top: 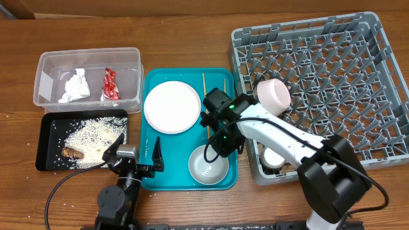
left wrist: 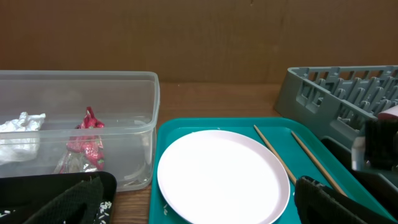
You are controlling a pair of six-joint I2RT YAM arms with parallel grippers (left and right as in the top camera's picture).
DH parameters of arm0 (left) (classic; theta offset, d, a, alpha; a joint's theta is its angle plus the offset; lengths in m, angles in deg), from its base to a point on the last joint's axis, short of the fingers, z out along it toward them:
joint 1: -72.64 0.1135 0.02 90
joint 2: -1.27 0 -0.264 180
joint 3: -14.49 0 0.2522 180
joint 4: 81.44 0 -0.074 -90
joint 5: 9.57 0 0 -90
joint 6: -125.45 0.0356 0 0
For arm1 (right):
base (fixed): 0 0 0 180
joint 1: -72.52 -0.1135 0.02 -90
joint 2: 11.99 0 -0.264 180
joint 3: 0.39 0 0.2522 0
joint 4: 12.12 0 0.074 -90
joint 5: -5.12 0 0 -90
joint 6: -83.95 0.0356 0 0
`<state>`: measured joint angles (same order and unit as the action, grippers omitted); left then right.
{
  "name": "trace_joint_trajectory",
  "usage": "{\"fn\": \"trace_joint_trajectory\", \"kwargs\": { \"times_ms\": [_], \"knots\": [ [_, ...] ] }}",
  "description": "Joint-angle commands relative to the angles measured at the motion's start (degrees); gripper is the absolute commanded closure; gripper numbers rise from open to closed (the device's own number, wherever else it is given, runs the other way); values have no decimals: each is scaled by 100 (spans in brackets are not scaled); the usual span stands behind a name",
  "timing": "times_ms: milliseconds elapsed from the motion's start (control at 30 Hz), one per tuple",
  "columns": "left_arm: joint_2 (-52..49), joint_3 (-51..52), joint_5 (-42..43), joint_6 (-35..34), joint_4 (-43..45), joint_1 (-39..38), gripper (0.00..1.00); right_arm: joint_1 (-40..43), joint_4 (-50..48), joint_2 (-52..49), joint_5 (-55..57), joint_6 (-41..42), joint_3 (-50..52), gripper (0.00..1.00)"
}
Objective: Sort waste into correct bins and load items into the dishwasher
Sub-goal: 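Grasp the white bowl with the right gripper, then place the white bowl into the dish rack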
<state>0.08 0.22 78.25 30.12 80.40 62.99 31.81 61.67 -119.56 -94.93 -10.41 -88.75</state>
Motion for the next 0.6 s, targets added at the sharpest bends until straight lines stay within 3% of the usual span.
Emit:
{"fn": "trace_joint_trajectory", "kwargs": {
  "times_ms": [0, 67, 200, 267, 467, 567],
  "knots": [
    [11, 22, 33, 149, 15, 31, 0, -109, -70, -192, 7, -13, 72, 83],
    [11, 22, 33, 149, 15, 31, 0, -111, -74, -168, 35, 160, -85, 96],
    [11, 20, 33, 149, 15, 31, 0, -101, 275, 57, 713, 603, -774, 96],
    [11, 22, 33, 149, 15, 31, 0, -101, 564, 223, 1757, 1126, -1294, 96],
    [11, 20, 33, 149, 15, 31, 0, -20, 1379, 636, 6430, 3827, -2514, 96],
    [11, 22, 33, 149, 15, 31, 0, 199, 1303, 678, 7683, 4109, -2514, 96]
  ]
}}
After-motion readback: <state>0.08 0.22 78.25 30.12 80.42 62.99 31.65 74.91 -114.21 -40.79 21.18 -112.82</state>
